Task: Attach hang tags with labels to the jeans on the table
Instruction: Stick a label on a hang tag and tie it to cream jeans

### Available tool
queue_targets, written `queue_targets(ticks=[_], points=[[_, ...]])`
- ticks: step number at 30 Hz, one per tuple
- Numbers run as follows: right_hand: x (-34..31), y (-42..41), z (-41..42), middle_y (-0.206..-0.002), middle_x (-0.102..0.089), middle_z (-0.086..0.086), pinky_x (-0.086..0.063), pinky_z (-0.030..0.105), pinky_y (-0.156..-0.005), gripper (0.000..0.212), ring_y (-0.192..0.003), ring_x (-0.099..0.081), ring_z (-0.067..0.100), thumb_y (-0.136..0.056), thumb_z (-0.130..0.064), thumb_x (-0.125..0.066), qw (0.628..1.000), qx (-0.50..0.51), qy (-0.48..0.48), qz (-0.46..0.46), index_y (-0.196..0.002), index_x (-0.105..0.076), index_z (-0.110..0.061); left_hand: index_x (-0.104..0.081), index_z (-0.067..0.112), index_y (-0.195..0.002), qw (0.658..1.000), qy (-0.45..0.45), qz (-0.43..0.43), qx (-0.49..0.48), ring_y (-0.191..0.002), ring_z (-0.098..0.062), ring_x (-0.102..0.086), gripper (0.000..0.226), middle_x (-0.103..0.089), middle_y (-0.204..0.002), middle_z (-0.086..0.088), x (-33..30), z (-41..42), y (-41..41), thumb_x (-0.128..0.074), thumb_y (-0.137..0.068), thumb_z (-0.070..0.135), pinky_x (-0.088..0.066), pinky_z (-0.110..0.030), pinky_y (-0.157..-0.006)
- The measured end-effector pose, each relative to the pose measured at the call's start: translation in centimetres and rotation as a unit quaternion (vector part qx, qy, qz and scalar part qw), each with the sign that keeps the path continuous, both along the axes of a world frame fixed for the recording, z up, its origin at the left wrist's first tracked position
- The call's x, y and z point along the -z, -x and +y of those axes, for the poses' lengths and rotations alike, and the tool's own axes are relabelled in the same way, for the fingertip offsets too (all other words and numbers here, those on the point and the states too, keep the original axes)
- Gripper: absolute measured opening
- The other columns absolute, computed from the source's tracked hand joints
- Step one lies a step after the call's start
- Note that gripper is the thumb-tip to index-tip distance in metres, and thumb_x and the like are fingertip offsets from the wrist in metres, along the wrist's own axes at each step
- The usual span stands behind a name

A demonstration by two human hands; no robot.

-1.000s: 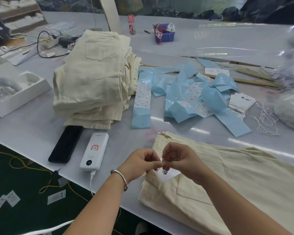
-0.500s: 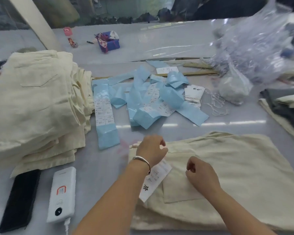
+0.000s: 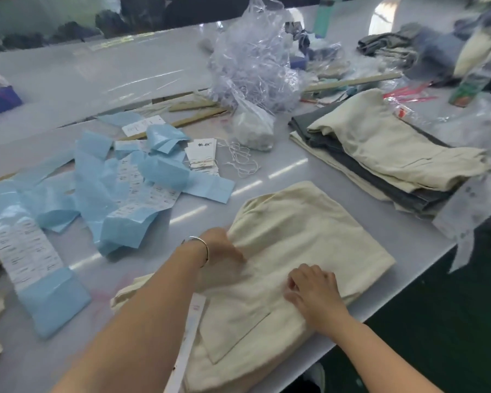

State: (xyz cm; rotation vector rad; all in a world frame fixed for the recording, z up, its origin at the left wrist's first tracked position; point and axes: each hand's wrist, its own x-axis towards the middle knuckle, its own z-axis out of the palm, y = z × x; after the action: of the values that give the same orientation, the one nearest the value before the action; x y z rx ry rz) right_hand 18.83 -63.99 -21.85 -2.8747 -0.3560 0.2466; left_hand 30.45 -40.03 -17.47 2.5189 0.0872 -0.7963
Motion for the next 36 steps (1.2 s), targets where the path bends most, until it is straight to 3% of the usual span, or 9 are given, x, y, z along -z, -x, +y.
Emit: queue_targets(ticks=[5,8,13,16,19,22,27,31,36], points=[[-0.9,-0.9,-0.4,-0.112,-0.044,-0.012,-0.024,0.029,-0.094,0.024,-0.111,-0.040,0.013,-0.093,-0.049,-0.047,1.000,0.030,0.003,0.004,-0.108,-0.047,-0.030,-0.068,0.006,-0.087,0.982,0.131,0.135,-0.018,-0.080,-0.026,-0.063,0.014,-0.067,-0.092,-0.014,-3.7,-0.8,0.6,-0.073,-0.081,0.018,-0.054,-0.039,-0.086],[-1.4,-0.2,-2.7,-0.122,-0.047,-0.005,-0.033,0.035,-0.097,0.044,-0.116,-0.042,0.019,-0.085,-0.046,-0.064,0.977,0.192,-0.042,-0.076,-0.121,-0.051,-0.024,-0.064,-0.006,-0.108,0.949,0.269,0.147,-0.066,-0.083,-0.028,-0.060,0.024,-0.062,-0.095,-0.020,-6.4,-1.5,1.4,-0.067,-0.086,0.004,-0.054,-0.038,-0.081],[-3.8,-1.6,-7.0,-0.120,-0.052,0.005,-0.045,0.034,-0.087,0.058,-0.107,-0.053,0.023,-0.084,-0.046,-0.068,0.812,0.428,-0.388,0.079,-0.126,-0.048,-0.011,-0.073,-0.002,-0.097,0.877,0.440,0.088,-0.172,-0.069,-0.026,-0.069,0.034,-0.071,-0.088,-0.020,-11.3,-4.0,1.7,-0.072,-0.064,0.006,-0.060,-0.031,-0.063],[-6.9,-4.3,-8.5,-0.103,-0.074,-0.001,-0.057,0.030,-0.071,0.046,-0.090,-0.071,0.018,-0.086,-0.062,-0.055,0.647,0.362,-0.608,0.284,-0.107,-0.072,-0.025,-0.074,0.000,-0.096,0.843,0.499,0.066,-0.191,-0.071,-0.025,-0.071,0.033,-0.072,-0.088,-0.018,-14.0,-7.9,1.0,-0.069,-0.065,0.008,-0.059,-0.031,-0.061],[-10.4,-7.8,-12.9,-0.096,-0.076,0.002,-0.056,0.026,-0.067,0.035,-0.086,-0.072,0.017,-0.081,-0.051,-0.065,0.568,0.247,-0.708,0.339,-0.100,-0.077,-0.024,-0.077,0.003,-0.081,0.823,0.519,0.030,-0.227,-0.062,-0.024,-0.070,0.042,-0.072,-0.075,-0.014,-17.2,-11.8,-0.2,-0.079,-0.039,0.007,-0.058,-0.029,-0.057],[-14.5,-11.7,-18.6,-0.100,-0.072,0.011,-0.055,0.028,-0.069,0.041,-0.087,-0.069,0.024,-0.073,-0.017,-0.067,0.593,0.067,-0.729,0.336,-0.114,-0.070,-0.013,-0.066,0.000,-0.097,0.822,0.496,-0.047,-0.275,-0.060,-0.026,-0.062,0.062,-0.063,-0.078,-0.016,-20.6,-15.1,-1.6,-0.067,-0.036,0.011,-0.055,-0.027,-0.056],[-22.9,-17.4,-26.5,-0.137,-0.054,-0.005,-0.054,0.026,-0.081,0.104,-0.112,-0.063,0.017,-0.054,0.006,-0.056,0.709,-0.011,-0.690,0.147,-0.144,-0.035,-0.041,-0.063,0.002,-0.088,0.811,0.505,-0.153,-0.253,-0.060,-0.026,-0.055,0.049,-0.056,-0.076,-0.015,-25.1,-21.9,-2.3,-0.058,-0.040,0.013,-0.050,-0.024,-0.052],[-30.1,-20.1,-32.0,-0.140,-0.047,-0.016,-0.053,0.034,-0.088,0.103,-0.120,-0.057,0.016,-0.049,0.003,-0.047,0.765,-0.058,-0.639,-0.054,-0.140,-0.041,-0.045,-0.072,0.004,-0.068,0.769,0.567,-0.231,-0.186,-0.055,-0.025,-0.062,0.029,-0.065,-0.067,-0.013,-28.0,-28.4,-3.0,-0.054,-0.046,0.007,-0.054,-0.026,-0.054],[-36.3,-25.2,-37.9,-0.131,-0.048,-0.033,-0.048,0.011,-0.074,0.098,-0.110,-0.053,-0.010,-0.049,0.002,-0.046,0.809,-0.083,-0.542,-0.210,-0.136,-0.047,-0.044,-0.067,0.009,-0.065,0.701,0.586,-0.359,-0.192,-0.058,-0.019,-0.065,0.024,-0.066,-0.064,-0.004,-27.6,-35.1,-7.5,-0.063,-0.044,-0.002,-0.054,-0.026,-0.053]])
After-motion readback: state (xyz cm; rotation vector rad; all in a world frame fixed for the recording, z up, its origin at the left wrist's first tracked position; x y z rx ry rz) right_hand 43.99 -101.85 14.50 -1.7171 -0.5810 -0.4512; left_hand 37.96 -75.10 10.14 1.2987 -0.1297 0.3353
